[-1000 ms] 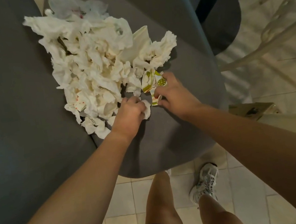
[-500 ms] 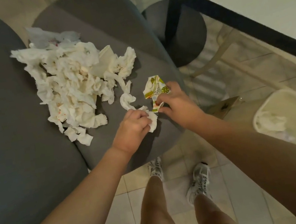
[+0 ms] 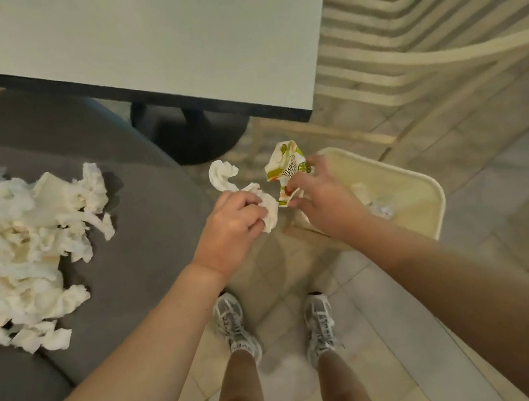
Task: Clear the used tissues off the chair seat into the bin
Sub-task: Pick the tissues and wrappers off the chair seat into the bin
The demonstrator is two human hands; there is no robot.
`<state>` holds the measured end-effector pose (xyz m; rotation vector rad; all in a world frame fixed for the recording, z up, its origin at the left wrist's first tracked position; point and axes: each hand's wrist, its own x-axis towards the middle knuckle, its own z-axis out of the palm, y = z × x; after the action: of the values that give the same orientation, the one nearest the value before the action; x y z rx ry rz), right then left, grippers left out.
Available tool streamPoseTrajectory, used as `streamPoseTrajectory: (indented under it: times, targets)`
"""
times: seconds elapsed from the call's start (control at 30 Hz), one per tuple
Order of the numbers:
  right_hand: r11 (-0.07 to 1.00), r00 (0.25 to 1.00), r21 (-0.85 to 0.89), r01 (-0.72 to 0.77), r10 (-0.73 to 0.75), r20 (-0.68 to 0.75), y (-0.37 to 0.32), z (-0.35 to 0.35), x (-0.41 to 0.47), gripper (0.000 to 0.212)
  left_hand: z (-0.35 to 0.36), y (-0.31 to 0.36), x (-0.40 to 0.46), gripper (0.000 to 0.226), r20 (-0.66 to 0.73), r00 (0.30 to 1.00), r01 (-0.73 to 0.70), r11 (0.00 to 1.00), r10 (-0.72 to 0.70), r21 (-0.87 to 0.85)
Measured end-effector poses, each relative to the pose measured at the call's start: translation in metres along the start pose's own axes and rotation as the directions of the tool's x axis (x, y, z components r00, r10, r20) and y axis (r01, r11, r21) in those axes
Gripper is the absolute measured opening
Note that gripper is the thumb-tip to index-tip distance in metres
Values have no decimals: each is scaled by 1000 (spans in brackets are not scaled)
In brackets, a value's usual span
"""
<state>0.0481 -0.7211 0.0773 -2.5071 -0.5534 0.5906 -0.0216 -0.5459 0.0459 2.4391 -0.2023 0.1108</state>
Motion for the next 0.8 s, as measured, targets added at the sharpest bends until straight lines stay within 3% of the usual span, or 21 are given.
streamPoseTrajectory:
  times: [0.17, 0.3, 0.37, 0.47, 0.57, 0.63, 0.8]
  targets:
    - [985, 985, 35, -172, 172, -6, 59, -24, -32, 20, 39, 42, 40, 27, 97, 991, -94, 995, 95, -18]
    - [947, 947, 36, -318, 317, 46, 105, -27, -53, 18, 77, 61, 63, 9, 246, 958, -135, 989, 145, -56]
    - [930, 927, 16, -367, 364, 86, 121, -26, -61, 28, 93, 67, 71, 7, 337, 927, -153, 986, 167, -67]
    - [910, 901, -19, -415, 414, 131, 135, -31, -73, 52, 114, 78, 80, 15, 427, 896, -111, 993, 118, -43]
    - [915, 912, -23, -402, 403, 75, 143, -33, -82, 53, 126, 85, 85, 37, 533, 846, -17, 998, -14, 54]
    - [926, 925, -39, -375, 377, 50, 148, -30, -84, 51, 128, 91, 84, 43, 542, 839, 8, 997, -51, 81]
    - [954, 955, -66, -292, 294, 28, 142, -28, -72, 38, 115, 96, 71, 36, 403, 913, 24, 996, -58, 88]
